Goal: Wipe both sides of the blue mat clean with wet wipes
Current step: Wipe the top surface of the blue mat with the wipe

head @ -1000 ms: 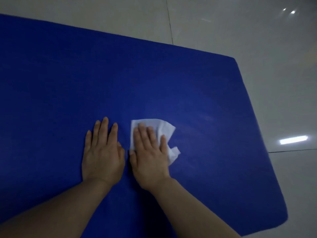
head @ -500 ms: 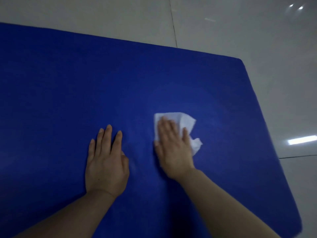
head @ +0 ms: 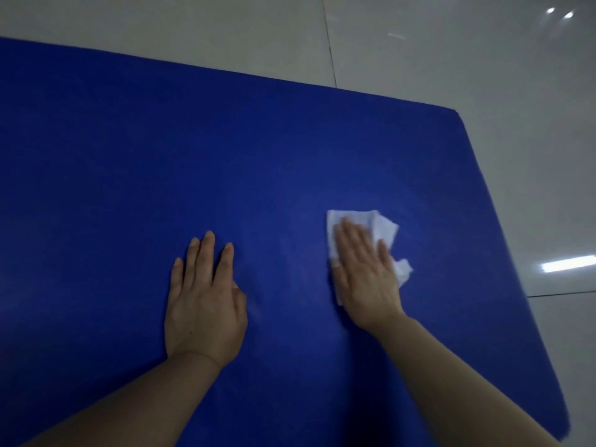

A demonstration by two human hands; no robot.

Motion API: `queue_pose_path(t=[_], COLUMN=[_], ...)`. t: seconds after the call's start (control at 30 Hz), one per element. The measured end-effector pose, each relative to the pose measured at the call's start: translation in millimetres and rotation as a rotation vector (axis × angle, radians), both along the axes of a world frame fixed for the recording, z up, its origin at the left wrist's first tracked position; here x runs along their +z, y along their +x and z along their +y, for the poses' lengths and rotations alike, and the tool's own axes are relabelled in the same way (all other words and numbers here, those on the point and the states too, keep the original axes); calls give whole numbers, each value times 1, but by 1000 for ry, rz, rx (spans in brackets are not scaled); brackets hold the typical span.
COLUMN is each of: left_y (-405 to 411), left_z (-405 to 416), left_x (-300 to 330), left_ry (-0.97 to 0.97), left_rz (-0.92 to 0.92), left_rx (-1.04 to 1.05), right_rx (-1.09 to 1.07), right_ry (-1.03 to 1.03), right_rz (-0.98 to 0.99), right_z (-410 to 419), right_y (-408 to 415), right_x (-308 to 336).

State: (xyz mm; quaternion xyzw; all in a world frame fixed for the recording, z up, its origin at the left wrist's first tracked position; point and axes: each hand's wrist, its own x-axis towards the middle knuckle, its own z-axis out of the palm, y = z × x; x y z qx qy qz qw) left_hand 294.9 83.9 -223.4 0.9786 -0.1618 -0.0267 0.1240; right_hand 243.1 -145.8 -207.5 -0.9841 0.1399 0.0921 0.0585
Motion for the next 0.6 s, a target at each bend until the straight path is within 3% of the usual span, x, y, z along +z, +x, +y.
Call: queue_pose_path(t=[0.1, 0.17, 0.23, 0.37, 0.4, 0.5, 0.6], left_y=[0, -1, -1, 0, 0, -1, -1], left_z=[0, 1, 1, 0, 1, 1, 1], left_x=[-1, -2, -2, -1, -1, -2, -4], left_ry=[-11, -14, -11, 10, 10, 7, 4], left_rz=[-29, -21, -8, -15, -19, -17, -15], left_rx=[-8, -3, 5, -15, -16, -5, -10], right_rx=[-456, -618, -459, 156, 221, 41, -340], right_ry=[-50, -30, -61, 68, 72, -63, -18], right_rz=[52, 74, 2, -101, -90, -122, 54], right_z=[-38, -37, -4, 74, 74, 27, -21], right_y=[3, 16, 31, 31, 30, 30, 33], right_x=[1, -1, -5, -4, -3, -3, 0])
